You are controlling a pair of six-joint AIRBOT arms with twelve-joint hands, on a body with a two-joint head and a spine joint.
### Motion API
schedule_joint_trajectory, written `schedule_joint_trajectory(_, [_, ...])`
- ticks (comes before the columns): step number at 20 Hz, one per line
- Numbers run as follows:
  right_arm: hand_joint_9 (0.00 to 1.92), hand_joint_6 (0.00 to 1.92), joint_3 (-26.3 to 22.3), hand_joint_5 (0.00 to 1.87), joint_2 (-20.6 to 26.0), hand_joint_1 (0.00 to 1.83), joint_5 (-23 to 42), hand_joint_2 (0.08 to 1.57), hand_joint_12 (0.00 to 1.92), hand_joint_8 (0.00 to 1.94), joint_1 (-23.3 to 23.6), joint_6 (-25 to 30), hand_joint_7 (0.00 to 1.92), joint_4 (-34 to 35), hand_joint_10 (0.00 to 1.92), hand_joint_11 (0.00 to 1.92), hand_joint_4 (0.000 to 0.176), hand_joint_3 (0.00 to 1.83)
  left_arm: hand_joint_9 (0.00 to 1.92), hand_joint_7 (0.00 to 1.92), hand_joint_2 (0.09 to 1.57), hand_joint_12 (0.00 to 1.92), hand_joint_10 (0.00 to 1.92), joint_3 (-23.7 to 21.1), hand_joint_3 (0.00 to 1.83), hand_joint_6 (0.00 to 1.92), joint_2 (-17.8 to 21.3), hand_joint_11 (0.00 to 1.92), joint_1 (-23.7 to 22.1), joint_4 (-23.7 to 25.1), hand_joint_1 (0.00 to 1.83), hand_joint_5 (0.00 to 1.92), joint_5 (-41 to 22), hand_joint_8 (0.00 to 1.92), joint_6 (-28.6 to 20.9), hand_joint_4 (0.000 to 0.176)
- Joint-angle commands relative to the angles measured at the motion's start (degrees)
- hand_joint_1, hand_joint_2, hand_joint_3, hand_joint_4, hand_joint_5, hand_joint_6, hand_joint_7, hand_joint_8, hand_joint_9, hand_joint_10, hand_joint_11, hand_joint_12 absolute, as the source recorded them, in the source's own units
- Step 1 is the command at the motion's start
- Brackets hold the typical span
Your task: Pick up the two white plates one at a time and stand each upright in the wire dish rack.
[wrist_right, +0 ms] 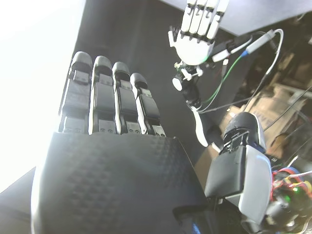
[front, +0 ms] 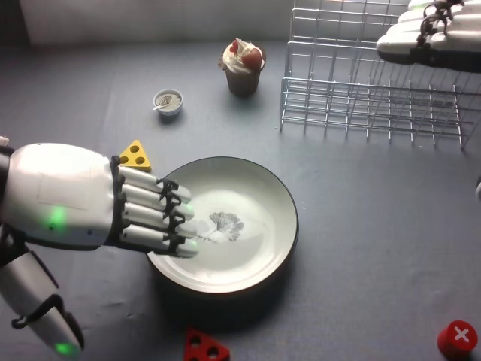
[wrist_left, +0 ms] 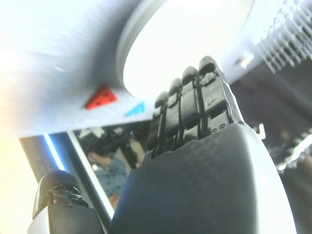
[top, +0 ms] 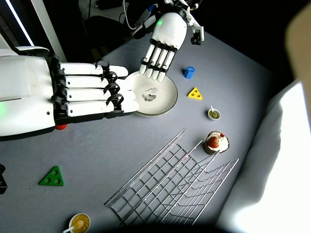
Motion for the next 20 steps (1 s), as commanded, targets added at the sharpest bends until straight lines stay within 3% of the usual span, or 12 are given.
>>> schedule_joint_trajectory(1, [0.13,0.0,-0.8,0.03,0.7,0.0,4.0,0.91,0.02,0.0,1.1,-1.0,0.11,4.0,0.01,0.12,0.0,0.0,0.08,0.08,0.84,0.01,0.01,0.3,0.0,0.0,0.5,0.07,0.4,-3.9,0.02,0.06,-2.3,0.0,-0.1,0.0])
schedule_joint_trajectory(4, [0.11,0.0,-2.5,0.02,1.3,0.0,4.0,0.9,0.01,0.0,1.1,-5.3,0.08,6.1,0.0,0.1,0.0,0.0,0.07,0.08,0.84,0.0,0.0,1.1,0.0,0.0,0.7,0.06,1.6,-4.3,0.03,0.06,-2.3,0.0,-0.1,0.0])
schedule_joint_trajectory(7, [0.11,0.0,-2.1,0.03,1.3,0.0,4.0,0.93,0.01,0.0,0.8,-5.3,0.09,9.2,0.0,0.1,0.0,0.01,0.07,0.08,0.83,0.0,0.0,1.5,0.0,0.0,0.5,0.06,1.7,-4.1,0.03,0.07,-1.7,0.0,-0.1,0.0])
schedule_joint_trajectory(20, [0.12,0.0,-0.5,0.04,1.0,0.0,4.1,0.93,0.02,0.0,0.8,-10.3,0.1,10.6,0.0,0.13,0.0,0.0,0.06,0.07,0.84,0.0,0.0,3.8,0.0,0.0,-2.0,0.06,3.3,0.4,0.01,0.06,3.1,0.0,-0.1,0.0])
